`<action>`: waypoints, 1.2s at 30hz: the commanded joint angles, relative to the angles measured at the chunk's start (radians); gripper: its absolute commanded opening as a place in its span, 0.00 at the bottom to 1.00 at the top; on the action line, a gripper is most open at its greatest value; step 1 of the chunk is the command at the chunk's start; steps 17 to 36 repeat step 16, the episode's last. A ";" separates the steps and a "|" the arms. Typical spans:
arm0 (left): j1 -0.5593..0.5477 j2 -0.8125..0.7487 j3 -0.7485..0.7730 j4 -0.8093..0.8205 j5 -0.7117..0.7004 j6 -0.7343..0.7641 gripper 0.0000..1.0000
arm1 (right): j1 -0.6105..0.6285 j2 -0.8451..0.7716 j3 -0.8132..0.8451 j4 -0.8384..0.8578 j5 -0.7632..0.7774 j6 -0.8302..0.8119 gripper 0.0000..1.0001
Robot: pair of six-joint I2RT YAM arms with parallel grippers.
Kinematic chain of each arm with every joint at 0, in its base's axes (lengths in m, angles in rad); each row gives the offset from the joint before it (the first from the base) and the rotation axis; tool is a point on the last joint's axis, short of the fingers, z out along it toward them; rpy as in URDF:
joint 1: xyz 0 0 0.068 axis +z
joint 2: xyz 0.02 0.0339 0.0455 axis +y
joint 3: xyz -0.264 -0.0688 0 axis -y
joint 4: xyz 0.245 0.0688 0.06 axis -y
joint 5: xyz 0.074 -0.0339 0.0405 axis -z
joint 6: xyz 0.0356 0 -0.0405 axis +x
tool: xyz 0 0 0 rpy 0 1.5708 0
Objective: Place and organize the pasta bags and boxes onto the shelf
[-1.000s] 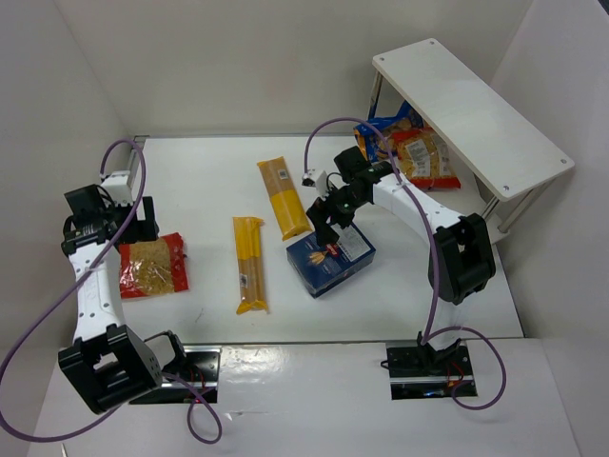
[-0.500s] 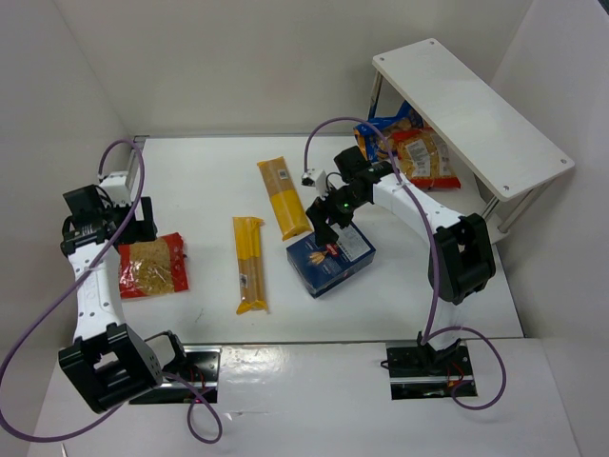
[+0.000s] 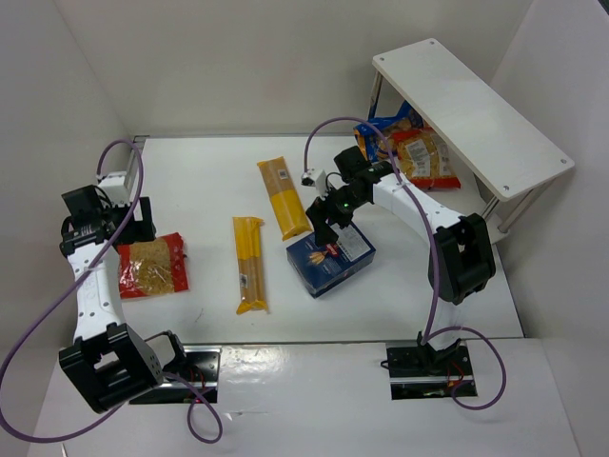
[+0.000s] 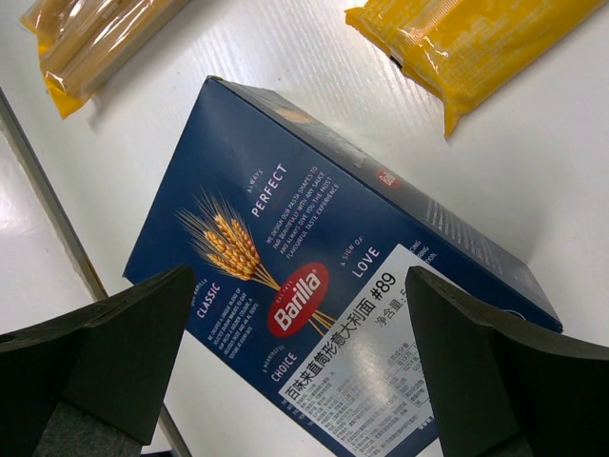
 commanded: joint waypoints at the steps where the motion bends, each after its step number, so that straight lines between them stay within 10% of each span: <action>1: 0.006 -0.010 -0.006 0.026 0.003 -0.015 1.00 | -0.005 -0.021 0.032 0.018 -0.025 -0.007 1.00; 36: 0.033 -0.010 -0.006 0.017 0.012 -0.015 1.00 | -0.005 -0.012 0.023 0.018 -0.034 -0.007 1.00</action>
